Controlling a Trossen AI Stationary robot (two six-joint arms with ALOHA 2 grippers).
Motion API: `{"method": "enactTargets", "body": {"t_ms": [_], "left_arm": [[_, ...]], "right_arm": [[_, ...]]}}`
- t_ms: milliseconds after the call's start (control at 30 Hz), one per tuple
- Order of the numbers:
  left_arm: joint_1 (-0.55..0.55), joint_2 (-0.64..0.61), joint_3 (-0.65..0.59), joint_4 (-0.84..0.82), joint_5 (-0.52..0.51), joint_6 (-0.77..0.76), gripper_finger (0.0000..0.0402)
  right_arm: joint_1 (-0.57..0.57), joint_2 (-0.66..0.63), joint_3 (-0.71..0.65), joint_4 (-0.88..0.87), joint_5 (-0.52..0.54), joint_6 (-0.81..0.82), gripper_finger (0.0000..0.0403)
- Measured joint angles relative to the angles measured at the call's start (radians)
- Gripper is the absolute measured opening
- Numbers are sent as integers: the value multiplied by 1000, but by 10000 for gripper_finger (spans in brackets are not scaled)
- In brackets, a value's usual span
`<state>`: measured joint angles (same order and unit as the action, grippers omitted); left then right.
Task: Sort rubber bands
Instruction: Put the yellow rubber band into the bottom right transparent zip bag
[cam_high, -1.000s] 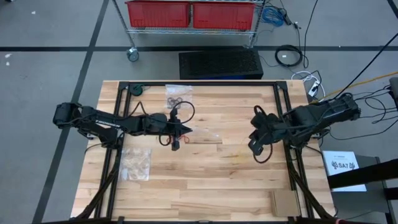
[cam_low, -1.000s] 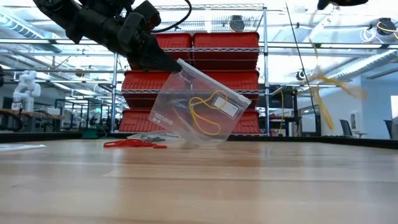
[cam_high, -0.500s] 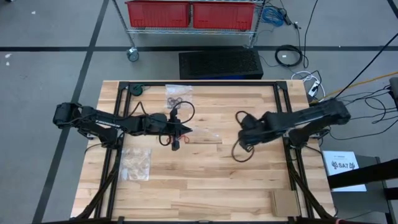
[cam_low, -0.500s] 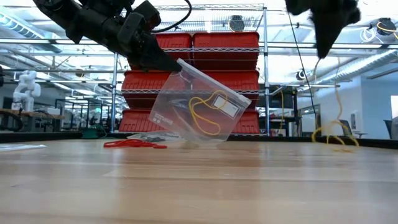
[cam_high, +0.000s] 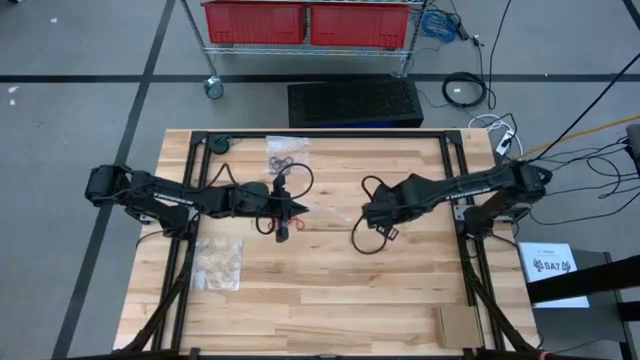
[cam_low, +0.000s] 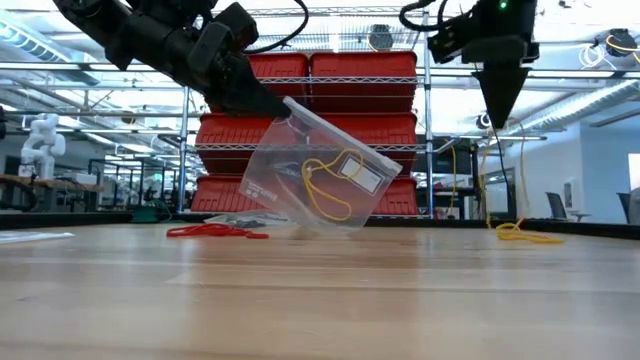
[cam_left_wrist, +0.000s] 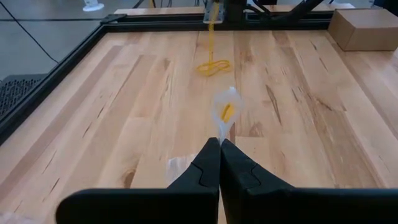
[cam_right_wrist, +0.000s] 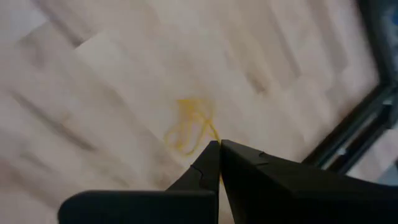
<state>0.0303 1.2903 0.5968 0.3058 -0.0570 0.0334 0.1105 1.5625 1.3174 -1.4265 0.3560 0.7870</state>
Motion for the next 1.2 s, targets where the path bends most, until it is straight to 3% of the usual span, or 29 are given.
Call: {"method": "enactTargets", "body": {"t_ms": [200,433,900,1200], "left_arm": [[0,0,0,0,0,0,2],[0,0,0,-5,0,-1,2],[0,0,0,-3,0,-1,2],[0,0,0,-3,0,-1,2]], "right_arm": [[-11,0,0,-27,108,9,0],[97,0,0,-42,-96,50,0],[282,-1,-12,-58,-382,262,0],[281,-2,-292,-34,-551,300,0]]}}
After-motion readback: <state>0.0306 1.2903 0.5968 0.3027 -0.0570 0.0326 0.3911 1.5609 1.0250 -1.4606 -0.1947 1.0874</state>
